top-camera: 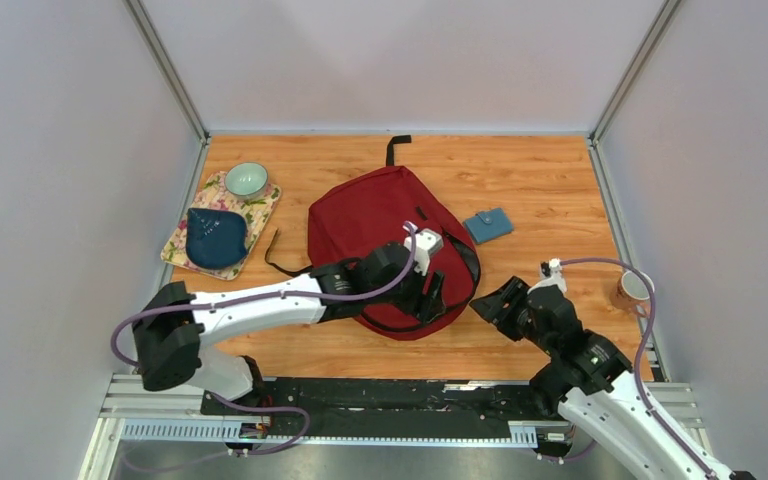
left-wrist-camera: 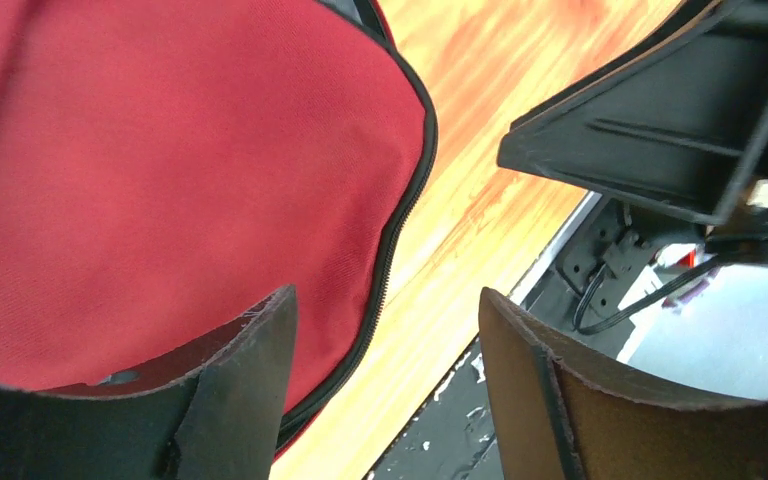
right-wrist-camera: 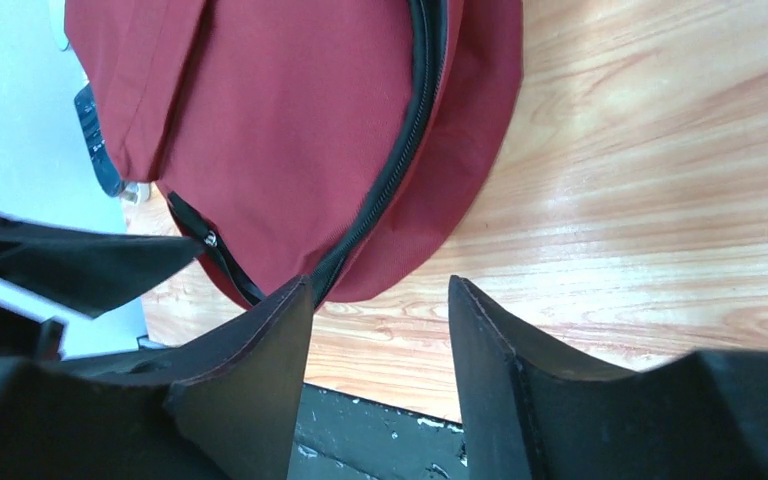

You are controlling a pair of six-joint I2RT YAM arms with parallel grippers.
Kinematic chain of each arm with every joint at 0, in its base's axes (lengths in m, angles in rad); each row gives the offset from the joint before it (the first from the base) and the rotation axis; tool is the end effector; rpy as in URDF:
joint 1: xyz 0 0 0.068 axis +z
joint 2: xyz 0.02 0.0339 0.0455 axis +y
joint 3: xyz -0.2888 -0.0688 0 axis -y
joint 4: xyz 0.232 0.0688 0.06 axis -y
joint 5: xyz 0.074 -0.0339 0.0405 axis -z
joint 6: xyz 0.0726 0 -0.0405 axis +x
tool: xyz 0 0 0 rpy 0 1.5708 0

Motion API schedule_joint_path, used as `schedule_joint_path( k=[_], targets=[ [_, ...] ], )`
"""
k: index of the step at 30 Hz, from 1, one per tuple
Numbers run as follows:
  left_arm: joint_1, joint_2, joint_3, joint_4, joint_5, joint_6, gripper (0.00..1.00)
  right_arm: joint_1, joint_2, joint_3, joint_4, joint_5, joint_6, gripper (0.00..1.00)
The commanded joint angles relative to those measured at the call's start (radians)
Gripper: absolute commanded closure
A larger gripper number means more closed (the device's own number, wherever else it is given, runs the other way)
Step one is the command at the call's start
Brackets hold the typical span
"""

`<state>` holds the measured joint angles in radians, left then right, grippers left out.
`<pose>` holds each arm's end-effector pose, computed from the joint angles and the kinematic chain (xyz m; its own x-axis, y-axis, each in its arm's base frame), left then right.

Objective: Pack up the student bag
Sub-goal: Adjust the student bag at the center of the board.

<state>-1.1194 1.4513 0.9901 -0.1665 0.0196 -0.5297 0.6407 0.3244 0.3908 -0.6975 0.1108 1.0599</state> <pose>0.1465 -0.3054 0.2646 -0.6792 0.2429 -0.6926 0.6529 0.6311 -0.4189 0.0784 0.0484 0.1946 -0.6871 0.5691 -0.4517 0.1571 0.7233 0.6724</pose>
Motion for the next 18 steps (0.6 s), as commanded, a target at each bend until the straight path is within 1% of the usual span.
schedule_joint_path(
  k=[1,4,5,6,9,10,11,13,16,18],
  targets=[
    [-0.003,-0.135,-0.022,-0.074,-0.201,0.002,0.25,0.002,0.128,0.100,0.099,0.041,-0.049,0.47],
    [0.023,-0.193,-0.073,-0.138,-0.309,-0.028,0.21,0.002,0.218,0.138,0.165,0.004,-0.075,0.48],
    [0.036,-0.210,-0.109,-0.151,-0.310,-0.041,0.21,0.002,0.237,0.144,0.176,0.000,-0.081,0.48],
    [0.076,-0.227,-0.131,-0.163,-0.311,-0.055,0.21,0.002,0.276,0.149,0.187,-0.002,-0.081,0.43],
    [0.134,-0.307,-0.223,-0.171,-0.299,-0.099,0.20,0.002,0.343,0.168,0.187,-0.014,-0.083,0.35],
    [0.162,-0.351,-0.243,-0.171,-0.305,-0.105,0.20,0.001,0.352,0.168,0.185,-0.023,-0.083,0.34],
    [0.177,-0.370,-0.278,-0.174,-0.308,-0.108,0.19,0.002,0.361,0.166,0.187,-0.029,-0.081,0.34],
    [0.219,-0.417,-0.301,-0.188,-0.319,-0.110,0.18,0.002,0.370,0.157,0.191,-0.045,-0.071,0.32],
    [0.268,-0.457,-0.329,-0.215,-0.319,-0.107,0.16,0.002,0.349,0.140,0.194,-0.040,-0.066,0.32],
    [0.325,-0.471,-0.349,-0.217,-0.302,-0.105,0.15,0.002,0.325,0.149,0.178,-0.023,-0.074,0.32]
  ],
)
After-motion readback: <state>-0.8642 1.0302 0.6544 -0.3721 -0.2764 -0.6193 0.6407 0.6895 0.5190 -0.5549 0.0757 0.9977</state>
